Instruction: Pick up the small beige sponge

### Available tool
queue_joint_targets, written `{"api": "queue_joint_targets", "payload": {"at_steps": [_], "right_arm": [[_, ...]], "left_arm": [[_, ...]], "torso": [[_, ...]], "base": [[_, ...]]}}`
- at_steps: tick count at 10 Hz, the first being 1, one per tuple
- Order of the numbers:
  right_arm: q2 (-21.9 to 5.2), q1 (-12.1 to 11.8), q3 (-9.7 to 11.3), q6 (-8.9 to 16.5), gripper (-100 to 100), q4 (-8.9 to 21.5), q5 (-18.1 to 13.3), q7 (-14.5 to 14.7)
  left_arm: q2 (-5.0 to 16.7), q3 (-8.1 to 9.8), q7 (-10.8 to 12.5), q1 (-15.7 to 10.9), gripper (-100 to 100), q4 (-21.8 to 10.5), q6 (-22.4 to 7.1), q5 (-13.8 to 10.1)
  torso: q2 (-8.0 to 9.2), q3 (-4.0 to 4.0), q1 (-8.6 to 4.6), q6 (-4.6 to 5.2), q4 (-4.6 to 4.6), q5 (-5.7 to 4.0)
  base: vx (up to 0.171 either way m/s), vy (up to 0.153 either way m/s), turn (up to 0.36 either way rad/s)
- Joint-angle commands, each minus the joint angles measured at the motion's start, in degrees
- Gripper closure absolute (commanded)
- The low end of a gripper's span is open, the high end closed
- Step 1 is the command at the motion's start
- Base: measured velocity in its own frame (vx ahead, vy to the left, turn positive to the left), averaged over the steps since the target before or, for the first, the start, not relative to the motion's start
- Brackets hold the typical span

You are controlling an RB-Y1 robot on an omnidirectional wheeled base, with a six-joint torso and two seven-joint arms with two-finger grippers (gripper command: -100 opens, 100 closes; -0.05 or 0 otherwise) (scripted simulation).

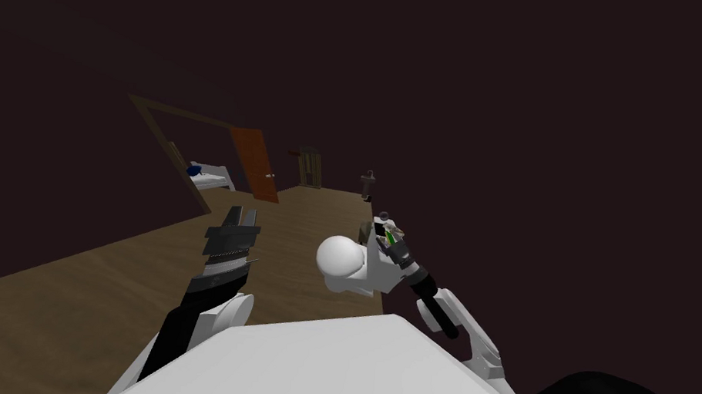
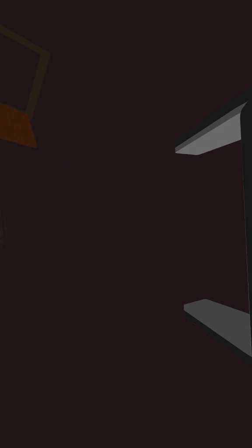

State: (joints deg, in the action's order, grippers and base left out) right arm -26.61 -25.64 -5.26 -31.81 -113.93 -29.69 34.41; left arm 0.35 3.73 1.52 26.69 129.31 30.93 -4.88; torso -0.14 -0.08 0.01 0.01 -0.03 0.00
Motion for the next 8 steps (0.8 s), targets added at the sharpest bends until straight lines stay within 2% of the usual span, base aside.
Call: {"api": "queue_joint_targets", "payload": {"at_steps": [1,3,4,7,8], "right_arm": [[-1.67,-0.03,0.03,-0.10,-100,1.40,-2.65,2.70],[-4.56,0.28,-0.08,-0.54,-100,4.41,-6.26,6.12],[-4.56,0.28,-0.08,-0.54,-100,4.41,-6.69,6.71],[-8.70,0.74,-0.24,-1.15,-100,8.77,-12.12,11.89],[-8.70,0.74,-0.24,-1.15,-100,8.77,-12.43,12.40]], "left_arm": [[0.00,0.00,0.00,0.00,0,0.00,0.00,0.00],[0.00,0.00,0.00,0.00,0,0.00,0.00,0.00],[0.00,0.00,0.00,0.00,0,0.00,0.00,0.00],[0.00,0.00,0.00,0.00,0,0.00,0.00,0.00],[0.00,0.00,0.00,0.00,0,0.00,0.00,0.00]], "torso": [[0.00,0.00,0.00,0.00,0.00,0.00],[-0.03,-0.02,0.01,-0.01,-0.01,0.00],[-0.06,-0.03,0.01,-0.01,-0.01,0.00],[0.02,0.01,0.01,0.00,0.01,0.00],[-0.02,-0.01,0.01,-0.01,0.00,0.00]], "base": [[0.033,0.005,0.018],[0.049,0.011,0.035],[0.034,0.009,0.012],[0.033,0.010,0.028],[0.035,0.001,0.008]]}}
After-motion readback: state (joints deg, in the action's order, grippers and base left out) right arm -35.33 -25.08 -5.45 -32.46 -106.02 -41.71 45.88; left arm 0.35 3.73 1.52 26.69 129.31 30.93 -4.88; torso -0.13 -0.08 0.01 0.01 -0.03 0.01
